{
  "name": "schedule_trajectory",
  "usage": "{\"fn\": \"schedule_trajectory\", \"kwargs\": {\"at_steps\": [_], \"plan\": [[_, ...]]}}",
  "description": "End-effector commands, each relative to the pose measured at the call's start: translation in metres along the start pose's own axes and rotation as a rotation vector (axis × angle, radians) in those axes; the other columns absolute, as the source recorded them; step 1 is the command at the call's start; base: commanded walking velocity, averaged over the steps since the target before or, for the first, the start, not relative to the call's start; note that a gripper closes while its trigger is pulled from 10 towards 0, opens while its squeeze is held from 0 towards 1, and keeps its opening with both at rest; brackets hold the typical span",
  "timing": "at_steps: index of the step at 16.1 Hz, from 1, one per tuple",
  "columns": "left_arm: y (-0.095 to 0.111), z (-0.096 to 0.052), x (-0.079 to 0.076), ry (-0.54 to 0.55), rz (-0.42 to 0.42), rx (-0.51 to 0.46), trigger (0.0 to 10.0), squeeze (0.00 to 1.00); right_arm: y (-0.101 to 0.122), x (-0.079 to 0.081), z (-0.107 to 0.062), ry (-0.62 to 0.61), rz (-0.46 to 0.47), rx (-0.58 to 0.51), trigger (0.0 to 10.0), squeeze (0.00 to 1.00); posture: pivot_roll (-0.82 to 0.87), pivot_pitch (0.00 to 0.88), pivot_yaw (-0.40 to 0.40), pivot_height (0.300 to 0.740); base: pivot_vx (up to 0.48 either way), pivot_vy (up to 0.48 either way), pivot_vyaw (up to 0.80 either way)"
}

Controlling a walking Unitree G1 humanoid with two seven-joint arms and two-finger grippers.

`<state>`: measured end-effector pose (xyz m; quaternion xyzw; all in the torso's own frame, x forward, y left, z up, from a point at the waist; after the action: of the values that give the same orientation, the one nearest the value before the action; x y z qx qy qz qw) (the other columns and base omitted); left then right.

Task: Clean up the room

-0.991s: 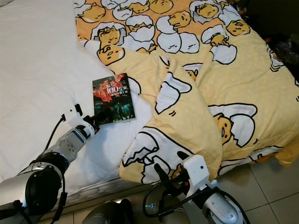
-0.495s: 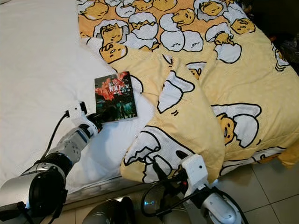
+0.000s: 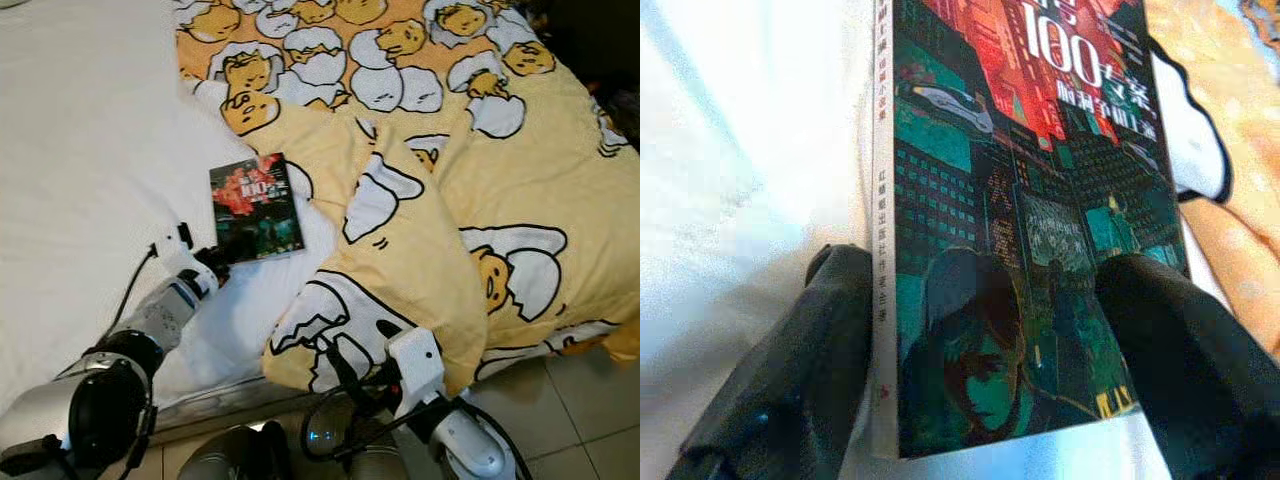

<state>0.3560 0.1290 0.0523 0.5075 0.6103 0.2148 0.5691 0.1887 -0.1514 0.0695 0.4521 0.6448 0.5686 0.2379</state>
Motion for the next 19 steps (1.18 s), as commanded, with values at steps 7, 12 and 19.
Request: {"fn": "schedule_trajectory", "kwargs": {"at_steps": [7,12,19], "plan": [[-0.030,-0.001,-0.024,-0.150,-0.148,0.057,0.0,0.00,-0.004,0.001,0.001,-0.019,0.041,0.006,10.0,0.00,-0.32,0.217,0.102,0.740,0.000,0.000,0.00],[-0.027,0.001,-0.028,-0.144,-0.266,-0.001,0.0,0.00,-0.005,0.000,0.002,-0.022,0.042,0.009,10.0,0.00,-0.32,0.215,0.104,0.740,0.000,0.000,0.00],[-0.030,0.002,-0.037,-0.188,-0.221,0.006,0.0,0.00,-0.004,-0.005,0.013,-0.049,0.084,-0.015,10.0,0.00,-0.30,0.183,0.116,0.740,0.000,0.000,0.00]]}}
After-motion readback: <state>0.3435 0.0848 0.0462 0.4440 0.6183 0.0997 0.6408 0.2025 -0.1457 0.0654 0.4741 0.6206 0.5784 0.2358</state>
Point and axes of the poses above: a point about 5 cm out from each wrist's last joint towards the gripper, its own z axis pointing out of the wrist towards the gripper, its own y axis along the axis of the wrist's last joint, x = y × z, the point moved 1 cm from there along z, pointing out of the wrist towards the gripper, and after that the axes turned 12 degrees about z, right-handed, at the moved point
